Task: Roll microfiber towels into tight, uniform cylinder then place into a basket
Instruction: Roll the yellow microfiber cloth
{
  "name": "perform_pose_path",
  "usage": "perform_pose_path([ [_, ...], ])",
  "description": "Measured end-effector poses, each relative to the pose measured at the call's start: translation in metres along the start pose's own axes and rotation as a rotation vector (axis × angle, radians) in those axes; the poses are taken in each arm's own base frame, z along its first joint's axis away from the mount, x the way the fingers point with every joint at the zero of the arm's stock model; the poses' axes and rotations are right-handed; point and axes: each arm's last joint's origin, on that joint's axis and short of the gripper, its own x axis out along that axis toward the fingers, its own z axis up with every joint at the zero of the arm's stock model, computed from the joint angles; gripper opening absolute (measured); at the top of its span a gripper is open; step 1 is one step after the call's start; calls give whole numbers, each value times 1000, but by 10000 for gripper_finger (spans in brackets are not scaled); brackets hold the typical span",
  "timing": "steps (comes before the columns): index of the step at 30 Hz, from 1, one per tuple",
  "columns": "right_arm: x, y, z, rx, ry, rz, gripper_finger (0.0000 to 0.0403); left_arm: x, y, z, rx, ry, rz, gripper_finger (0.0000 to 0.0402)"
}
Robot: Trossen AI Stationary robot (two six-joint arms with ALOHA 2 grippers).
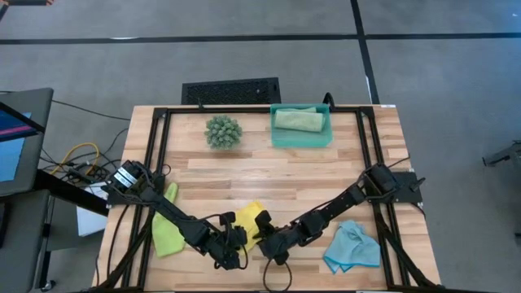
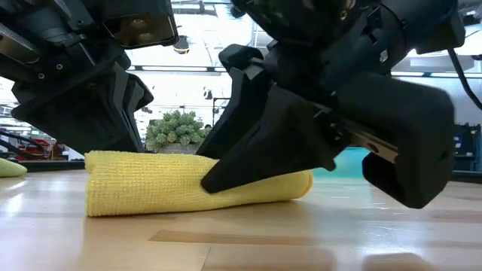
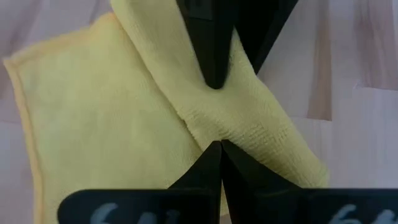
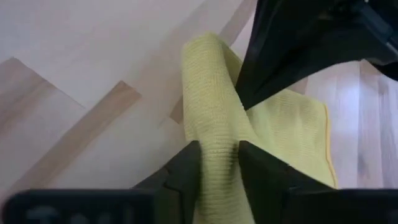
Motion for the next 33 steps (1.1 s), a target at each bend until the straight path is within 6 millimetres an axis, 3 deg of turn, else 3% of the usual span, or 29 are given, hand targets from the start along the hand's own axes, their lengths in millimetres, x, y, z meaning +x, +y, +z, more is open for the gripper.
perform_pose_path([
  [6, 0, 0, 0, 18, -1, 0, 31, -4, -2, 5, 15, -7, 27, 0],
  [9, -1, 0, 1, 41, -4, 7, 11, -7, -6, 10, 35, -46, 55, 0],
  [17, -15, -11, 11, 156, -11, 92, 45, -9, -8, 1, 86, -24, 41, 0],
  [28, -19, -28, 23, 365, -2, 313, 21, -11, -19, -8, 222, -53, -46, 0],
  [33, -16, -37, 18, 501, 7, 406, 31, -23, -29, -7, 276, -76, 40, 0],
])
